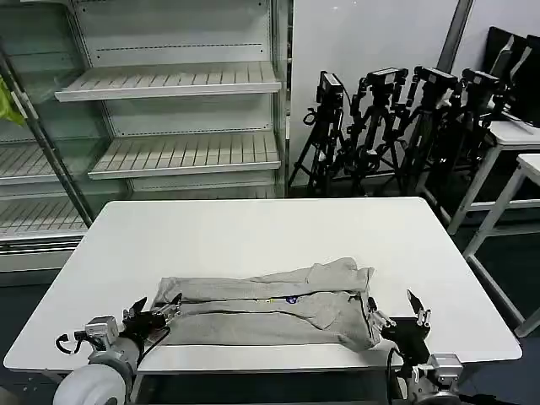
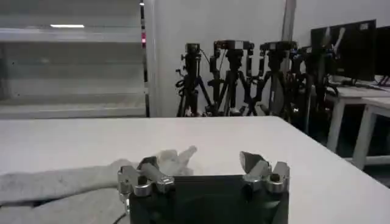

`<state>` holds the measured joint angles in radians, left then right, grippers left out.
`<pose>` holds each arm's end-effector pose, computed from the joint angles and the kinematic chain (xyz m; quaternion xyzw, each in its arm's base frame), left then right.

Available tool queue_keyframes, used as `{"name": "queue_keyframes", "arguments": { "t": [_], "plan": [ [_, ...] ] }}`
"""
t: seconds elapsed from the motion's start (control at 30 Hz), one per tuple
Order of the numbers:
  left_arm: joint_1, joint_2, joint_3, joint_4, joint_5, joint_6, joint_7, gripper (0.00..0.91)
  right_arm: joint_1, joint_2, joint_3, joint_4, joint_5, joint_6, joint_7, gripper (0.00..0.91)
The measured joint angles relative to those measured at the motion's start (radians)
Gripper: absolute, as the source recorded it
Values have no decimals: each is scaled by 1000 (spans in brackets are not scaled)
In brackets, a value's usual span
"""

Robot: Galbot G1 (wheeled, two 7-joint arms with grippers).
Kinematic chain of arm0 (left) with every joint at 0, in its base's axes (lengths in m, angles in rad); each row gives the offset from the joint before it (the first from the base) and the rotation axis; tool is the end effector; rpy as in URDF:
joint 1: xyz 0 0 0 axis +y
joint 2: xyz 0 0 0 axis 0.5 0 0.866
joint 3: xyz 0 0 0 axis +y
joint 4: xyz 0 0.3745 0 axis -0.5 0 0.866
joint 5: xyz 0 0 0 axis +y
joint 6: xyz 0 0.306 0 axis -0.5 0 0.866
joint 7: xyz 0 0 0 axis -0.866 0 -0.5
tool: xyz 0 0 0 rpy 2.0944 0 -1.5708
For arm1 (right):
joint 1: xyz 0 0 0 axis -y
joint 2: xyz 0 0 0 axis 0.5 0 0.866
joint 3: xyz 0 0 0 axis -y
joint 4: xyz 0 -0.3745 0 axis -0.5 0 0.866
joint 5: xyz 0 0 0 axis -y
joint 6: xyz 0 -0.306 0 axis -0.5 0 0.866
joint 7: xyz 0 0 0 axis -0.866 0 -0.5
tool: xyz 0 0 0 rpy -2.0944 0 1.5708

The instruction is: Fold and organize the clothes.

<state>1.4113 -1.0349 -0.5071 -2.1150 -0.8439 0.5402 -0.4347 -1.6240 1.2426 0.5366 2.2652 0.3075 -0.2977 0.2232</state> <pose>0.1777 0.1066 -0.2689 0.0184 -0.9629 0.0802 0.2571 0.1054 -0.0605 -0.2692 -0.0096 -0.9946 0.0094 0.1032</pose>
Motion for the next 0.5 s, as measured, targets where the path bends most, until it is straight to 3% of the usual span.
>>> {"name": "queue_keyframes", "arguments": {
  "t": [0.5],
  "plan": [
    [5,-62,0,31,-43,-29,-13,50,-71,24,18,43,-21,28,3,907]
  ]
}}
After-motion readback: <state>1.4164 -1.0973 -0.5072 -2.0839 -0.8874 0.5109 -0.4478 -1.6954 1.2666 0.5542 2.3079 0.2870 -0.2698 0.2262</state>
